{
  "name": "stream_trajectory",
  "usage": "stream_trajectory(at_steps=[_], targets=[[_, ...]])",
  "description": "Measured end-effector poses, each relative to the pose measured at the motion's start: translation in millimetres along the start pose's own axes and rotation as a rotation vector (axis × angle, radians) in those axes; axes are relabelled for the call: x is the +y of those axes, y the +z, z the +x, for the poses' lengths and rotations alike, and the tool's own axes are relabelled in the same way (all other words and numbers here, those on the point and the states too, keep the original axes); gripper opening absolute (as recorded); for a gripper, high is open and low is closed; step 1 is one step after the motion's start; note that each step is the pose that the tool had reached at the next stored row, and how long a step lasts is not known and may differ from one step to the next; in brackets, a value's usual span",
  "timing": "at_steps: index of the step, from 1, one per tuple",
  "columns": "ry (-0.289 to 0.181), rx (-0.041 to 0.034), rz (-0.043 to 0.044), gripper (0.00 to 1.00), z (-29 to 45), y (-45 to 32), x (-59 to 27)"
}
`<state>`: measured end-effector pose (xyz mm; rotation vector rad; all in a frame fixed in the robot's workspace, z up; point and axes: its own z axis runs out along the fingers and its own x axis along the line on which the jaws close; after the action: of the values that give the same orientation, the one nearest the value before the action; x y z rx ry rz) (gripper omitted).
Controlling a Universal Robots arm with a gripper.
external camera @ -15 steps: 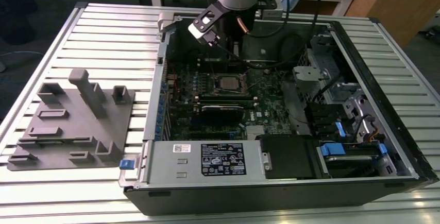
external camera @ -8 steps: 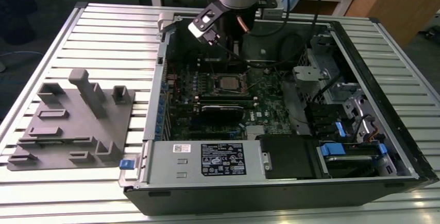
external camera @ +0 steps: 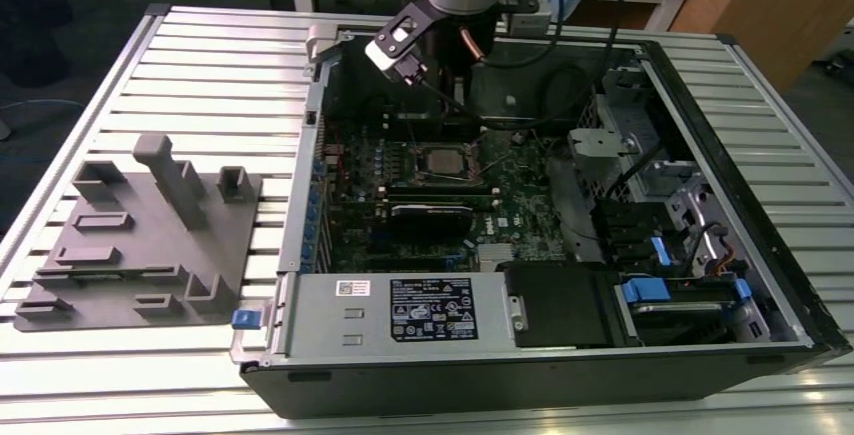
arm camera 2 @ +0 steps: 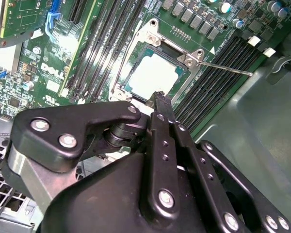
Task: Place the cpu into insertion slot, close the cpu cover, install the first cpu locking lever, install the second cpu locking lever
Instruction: 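Close the cpu cover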
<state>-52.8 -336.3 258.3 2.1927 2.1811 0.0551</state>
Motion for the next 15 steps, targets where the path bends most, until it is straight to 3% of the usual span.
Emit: stream_trajectory(at_steps=[15], targets=[[0.000,0.0003,-0.0001,0.11,0.0,-6.2,0.4]])
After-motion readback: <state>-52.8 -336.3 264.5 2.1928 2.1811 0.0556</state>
